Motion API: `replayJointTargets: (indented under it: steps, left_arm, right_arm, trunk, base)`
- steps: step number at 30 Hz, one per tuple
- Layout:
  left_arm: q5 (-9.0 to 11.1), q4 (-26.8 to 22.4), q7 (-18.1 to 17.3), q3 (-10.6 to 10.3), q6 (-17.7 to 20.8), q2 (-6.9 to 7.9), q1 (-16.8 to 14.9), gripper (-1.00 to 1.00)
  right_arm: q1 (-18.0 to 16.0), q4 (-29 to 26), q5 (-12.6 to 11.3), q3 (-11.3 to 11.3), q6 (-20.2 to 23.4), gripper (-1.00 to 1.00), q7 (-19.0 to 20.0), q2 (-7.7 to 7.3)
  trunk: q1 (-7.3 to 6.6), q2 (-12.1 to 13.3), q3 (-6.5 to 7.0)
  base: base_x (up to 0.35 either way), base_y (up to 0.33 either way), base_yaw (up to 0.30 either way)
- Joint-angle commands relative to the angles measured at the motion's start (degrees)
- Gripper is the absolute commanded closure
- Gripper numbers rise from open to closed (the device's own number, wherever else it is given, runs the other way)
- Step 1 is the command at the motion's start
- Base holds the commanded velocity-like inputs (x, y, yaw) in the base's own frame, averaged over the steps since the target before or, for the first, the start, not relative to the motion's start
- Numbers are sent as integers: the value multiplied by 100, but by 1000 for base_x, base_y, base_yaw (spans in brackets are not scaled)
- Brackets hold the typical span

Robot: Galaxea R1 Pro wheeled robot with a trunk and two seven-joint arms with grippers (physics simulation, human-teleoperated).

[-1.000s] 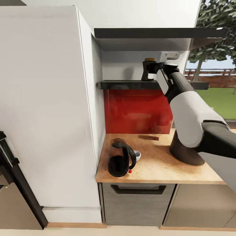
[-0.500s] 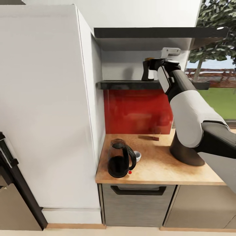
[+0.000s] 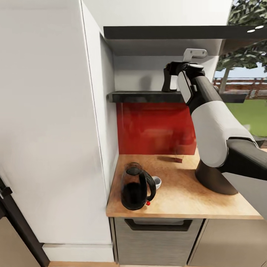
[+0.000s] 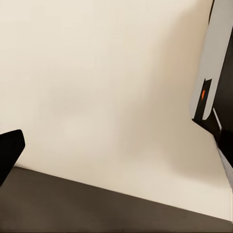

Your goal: Set up a coffee station on the kitchen countertop: keep the coffee maker on the countertop, move the bottle of coffee from the kitchen shelf to the counter next to the coffee maker, place a paper coffee filter on top of the coffee maker, put the saucer next to the coffee maker with the coffee cup on the saucer, and place the electric kettle next to the coffee maker.

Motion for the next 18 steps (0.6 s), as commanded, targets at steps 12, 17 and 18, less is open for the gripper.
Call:
replayJointTargets:
  steps: [12,17,18]
  left_arm:
    - [13,12,5,14,325,2,17,-100]
    - [13,12,5,13,327,1,64,-100]
    - [13,12,5,14,327,1,72,-100]
  right_arm:
    - [-1,3,67,-20,47,-100,11,5]
    - [-1,11,69,-16,51,-100,11,5]
    - [-1,66,78,-19,58,-100,11,2]
  trunk:
    - [3,-3,-2]
    - [3,-3,-2]
    - [3,-3,-2]
  base:
    - [205,0,0]
    - [29,0,0]
    - [7,0,0]
